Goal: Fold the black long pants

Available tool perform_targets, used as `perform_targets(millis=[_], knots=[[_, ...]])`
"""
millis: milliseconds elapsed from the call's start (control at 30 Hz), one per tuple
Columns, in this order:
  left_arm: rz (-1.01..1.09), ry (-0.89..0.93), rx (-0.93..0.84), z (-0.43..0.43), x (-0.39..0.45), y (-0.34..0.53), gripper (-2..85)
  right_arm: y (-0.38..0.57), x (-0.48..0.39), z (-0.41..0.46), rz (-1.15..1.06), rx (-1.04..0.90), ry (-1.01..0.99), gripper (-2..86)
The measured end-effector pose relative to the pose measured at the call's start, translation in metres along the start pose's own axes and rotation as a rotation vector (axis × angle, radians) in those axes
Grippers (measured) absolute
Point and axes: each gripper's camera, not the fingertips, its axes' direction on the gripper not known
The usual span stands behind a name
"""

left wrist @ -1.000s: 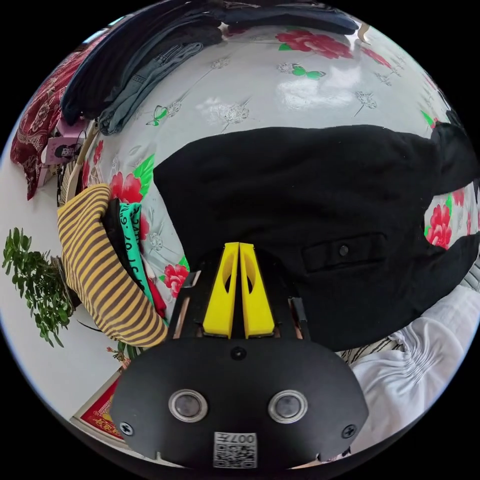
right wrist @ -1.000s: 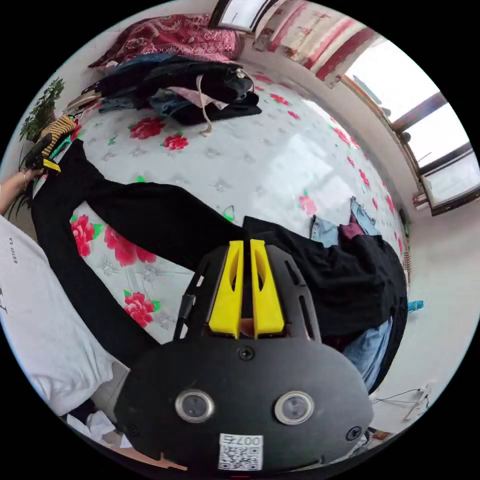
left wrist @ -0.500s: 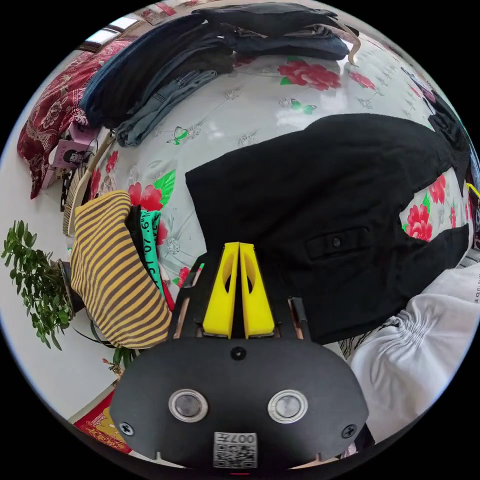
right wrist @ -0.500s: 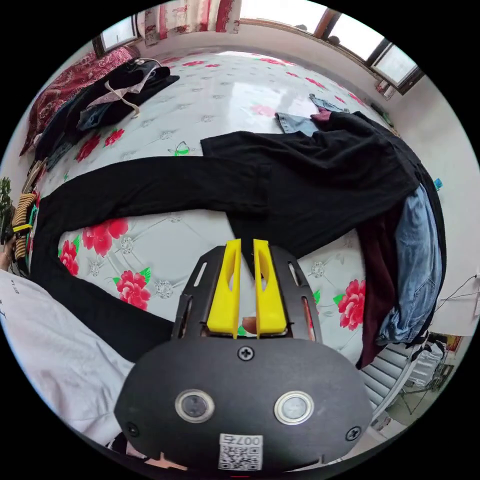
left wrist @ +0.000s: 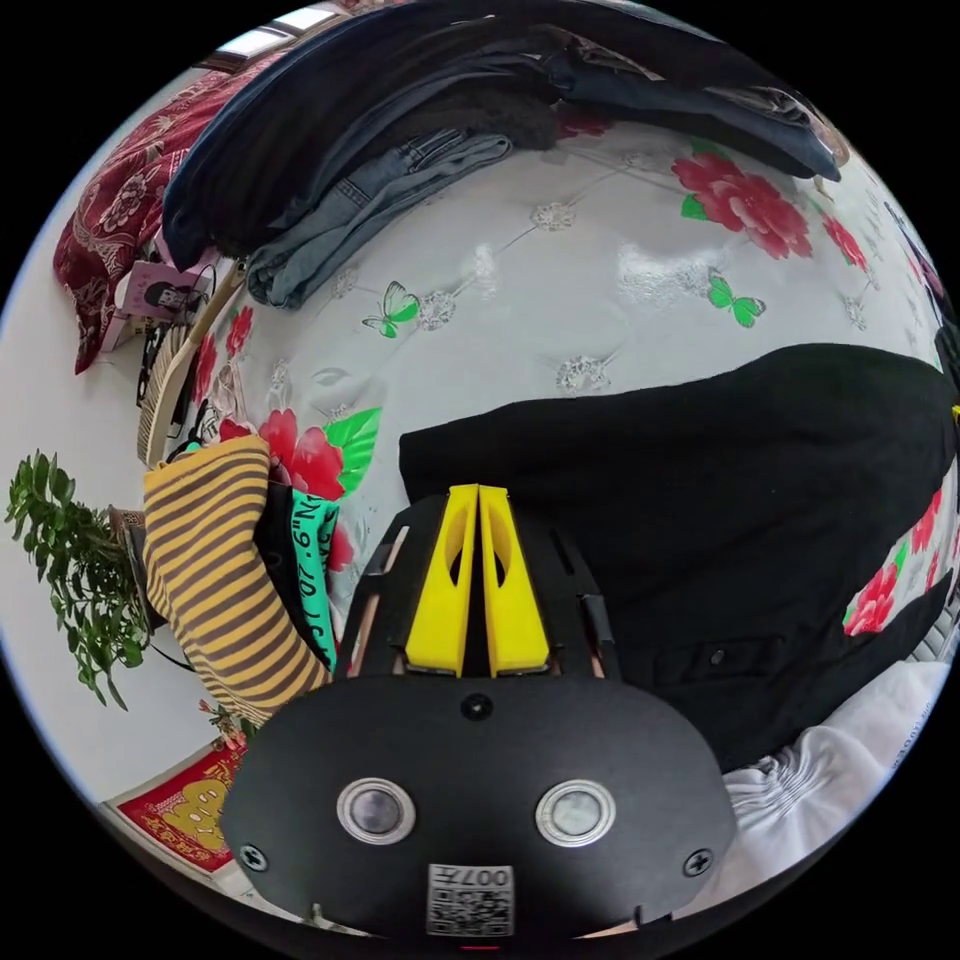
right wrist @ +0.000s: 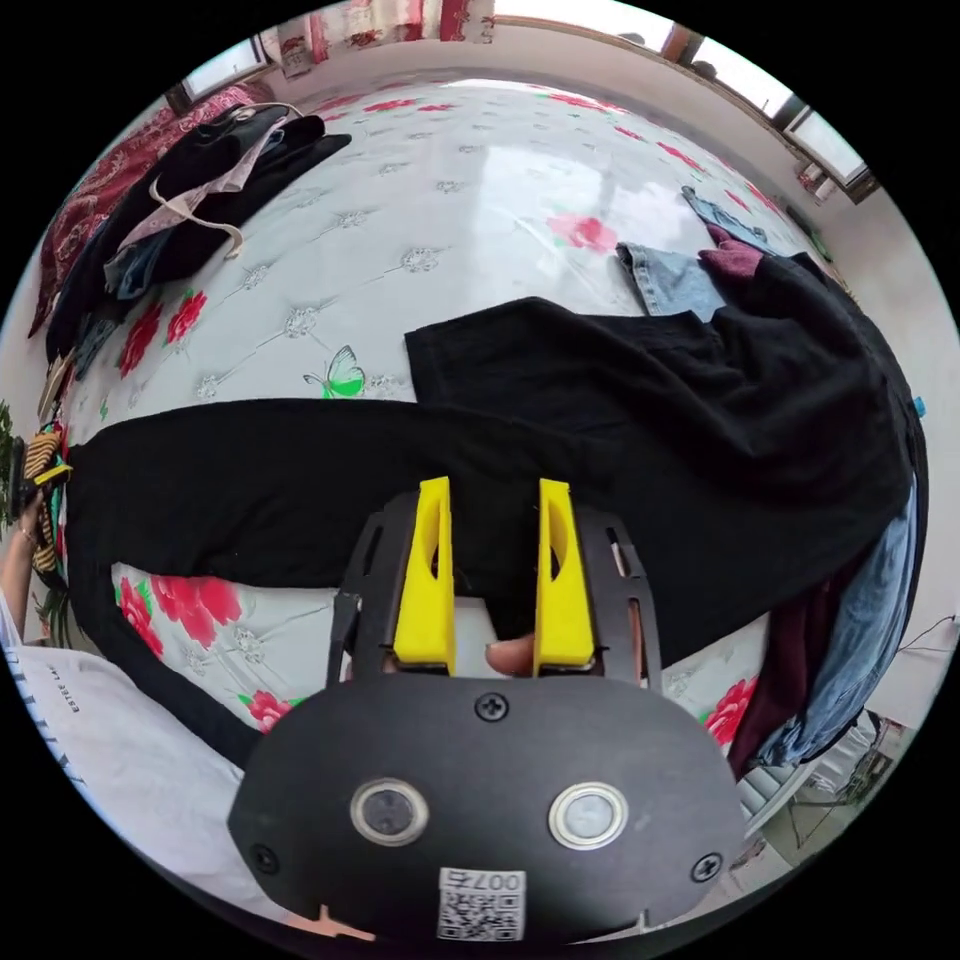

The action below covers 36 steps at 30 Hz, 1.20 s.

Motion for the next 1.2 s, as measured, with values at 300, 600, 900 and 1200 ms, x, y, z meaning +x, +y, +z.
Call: perform_targets(millis=[300, 600, 900, 1200], knots=[[-0.11, 0.092, 0.028, 0.004, -0.039, 0.027, -0.9, 0.016, 0.046, 0.023, 0.119, 0.02, -0.092, 11.8], [-0.442, 0.251, 0.13, -0.023, -0.103, 0.221, 3.5, 0.19, 0.071, -0.013, 0.225, 0.248, -0.442, 10.2], [-0.801, 0.597, 0.053, 0.055, -0.154, 0.421, 10.0, 0.4, 0.134, 0.059, 0.619, 0.072, -0.511, 9.2], [-0.774, 0.667, -0.045, 0.112, -0.178, 0.421, 7.2, 0.438, 0.143, 0.102, 0.642, 0.017, -0.524, 8.8]])
